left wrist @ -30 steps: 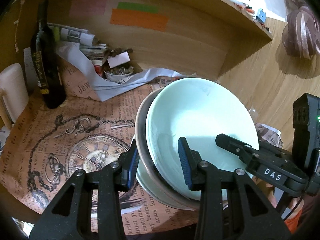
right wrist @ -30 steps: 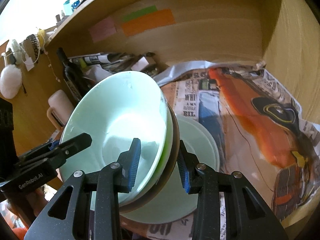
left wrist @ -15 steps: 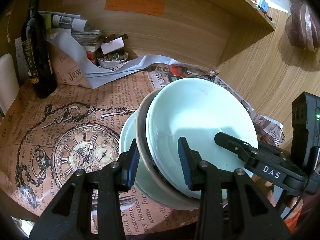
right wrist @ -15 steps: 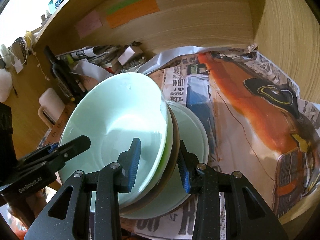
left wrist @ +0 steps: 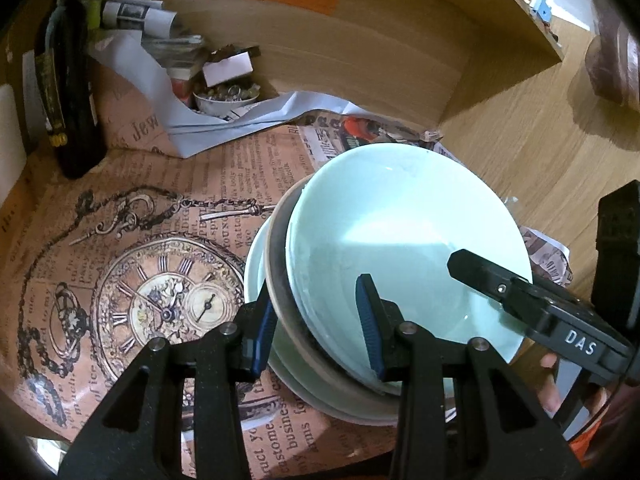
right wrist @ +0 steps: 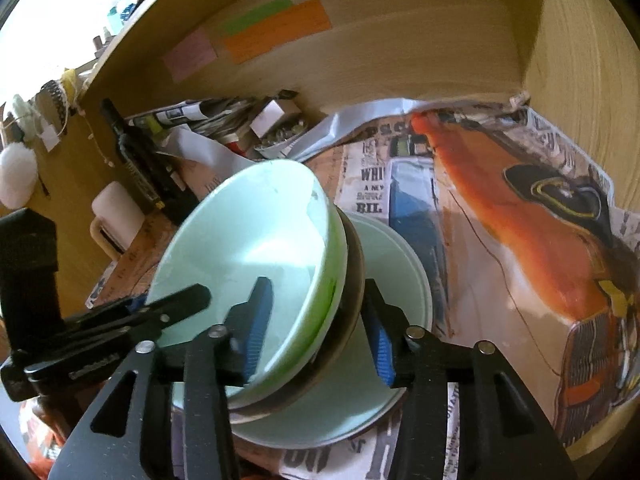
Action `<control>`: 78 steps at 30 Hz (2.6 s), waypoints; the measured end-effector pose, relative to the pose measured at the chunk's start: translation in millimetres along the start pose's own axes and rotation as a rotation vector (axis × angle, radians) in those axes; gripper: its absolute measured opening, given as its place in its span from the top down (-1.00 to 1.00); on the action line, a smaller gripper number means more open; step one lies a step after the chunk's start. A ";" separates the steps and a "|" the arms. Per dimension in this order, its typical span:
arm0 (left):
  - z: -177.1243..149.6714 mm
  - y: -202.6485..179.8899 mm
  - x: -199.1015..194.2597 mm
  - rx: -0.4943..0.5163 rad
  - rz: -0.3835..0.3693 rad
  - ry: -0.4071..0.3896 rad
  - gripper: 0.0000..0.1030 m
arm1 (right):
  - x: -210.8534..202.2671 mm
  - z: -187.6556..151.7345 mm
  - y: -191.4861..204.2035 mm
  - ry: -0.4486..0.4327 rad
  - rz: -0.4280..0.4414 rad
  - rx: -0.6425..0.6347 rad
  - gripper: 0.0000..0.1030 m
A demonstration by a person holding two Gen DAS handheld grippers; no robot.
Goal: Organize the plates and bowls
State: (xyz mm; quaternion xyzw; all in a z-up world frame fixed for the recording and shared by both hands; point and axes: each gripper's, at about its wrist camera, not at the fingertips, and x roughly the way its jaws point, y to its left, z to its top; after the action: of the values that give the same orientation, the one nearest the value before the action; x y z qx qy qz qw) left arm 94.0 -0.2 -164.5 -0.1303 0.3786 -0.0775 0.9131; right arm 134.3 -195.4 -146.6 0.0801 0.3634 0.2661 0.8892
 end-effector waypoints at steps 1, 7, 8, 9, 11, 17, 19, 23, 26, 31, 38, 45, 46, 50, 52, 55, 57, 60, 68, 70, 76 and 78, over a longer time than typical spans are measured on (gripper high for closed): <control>0.0 0.7 -0.6 -0.003 -0.005 -0.002 0.26 | 0.2 0.1 3.1 -0.003 -0.012 -0.015 0.12; -0.9 -0.9 -3.7 0.009 0.001 -0.010 0.26 | -0.3 -0.2 2.5 -0.009 -0.023 -0.025 0.08; -0.6 -1.3 -6.2 0.013 0.007 -0.023 0.26 | -1.7 0.3 1.9 -0.013 -0.020 -0.023 0.08; 0.9 -2.4 -10.5 0.021 0.020 -0.046 0.22 | -3.6 1.0 1.6 -0.020 -0.020 -0.024 0.07; 3.8 -5.0 -24.3 0.042 0.054 -0.110 0.12 | -9.3 2.6 3.6 -0.043 -0.029 -0.033 0.03; 11.6 -13.6 -69.5 0.099 0.112 -0.277 -0.07 | -34.1 9.5 15.7 -0.129 -0.040 -0.077 -0.03; 13.4 -17.5 -82.3 0.116 0.112 -0.317 -0.09 | -46.1 12.3 21.3 -0.176 -0.046 -0.097 -0.07; 13.8 -27.8 -112.4 0.156 0.106 -0.401 -0.21 | -71.5 16.3 32.2 -0.257 -0.050 -0.134 -0.07; 11.1 -37.4 -131.9 0.188 0.107 -0.463 -0.43 | -90.1 17.2 40.4 -0.318 -0.055 -0.163 -0.18; 4.7 -44.4 -156.7 0.215 0.101 -0.537 -0.84 | -117.6 12.7 55.5 -0.424 -0.072 -0.206 -0.44; -6.4 -48.4 -175.5 0.227 0.102 -0.585 -0.96 | -131.3 7.0 62.9 -0.469 -0.049 -0.219 -0.82; -11.1 -46.7 -182.4 0.227 0.114 -0.604 -0.97 | -135.3 2.2 66.4 -0.495 -0.054 -0.221 -1.00; -11.3 -46.4 -183.0 0.226 0.115 -0.606 -0.97 | -135.2 1.8 66.9 -0.495 -0.053 -0.221 -1.00; -12.3 -45.9 -183.3 0.225 0.118 -0.609 -0.97 | -134.4 1.7 67.5 -0.493 -0.048 -0.222 -1.00; -12.4 -45.6 -183.2 0.225 0.119 -0.609 -0.97 | -133.8 1.4 68.2 -0.492 -0.046 -0.221 -1.00; -12.6 -44.5 -182.4 0.224 0.121 -0.608 -0.97 | -133.8 1.8 67.6 -0.493 -0.044 -0.222 -1.00; -12.3 -43.7 -181.9 0.224 0.120 -0.605 -0.98 | -133.6 1.5 68.1 -0.494 -0.043 -0.222 -1.00; -11.6 -43.0 -180.4 0.226 0.118 -0.601 -0.98 | -133.8 1.6 67.7 -0.493 -0.042 -0.222 -1.00; -10.6 -42.2 -178.1 0.227 0.117 -0.595 -0.98 | -133.1 2.5 67.4 -0.493 -0.038 -0.221 -1.00; -10.2 -41.4 -176.6 0.229 0.117 -0.592 -0.98 | -132.9 2.4 69.0 -0.493 -0.036 -0.220 -1.00; -9.8 -39.5 -173.4 0.229 0.120 -0.585 -0.98 | -132.8 1.8 70.3 -0.494 -0.039 -0.218 -1.00; -10.0 -40.0 -172.5 0.229 0.122 -0.583 -0.98 | -132.8 1.8 69.9 -0.493 -0.036 -0.219 -1.00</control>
State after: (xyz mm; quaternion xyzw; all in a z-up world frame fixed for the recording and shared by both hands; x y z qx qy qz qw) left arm -35.9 1.3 -43.7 -0.0204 0.0969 -0.0243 0.9948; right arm 27.6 -206.8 -41.7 0.0395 0.1064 0.2602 0.9589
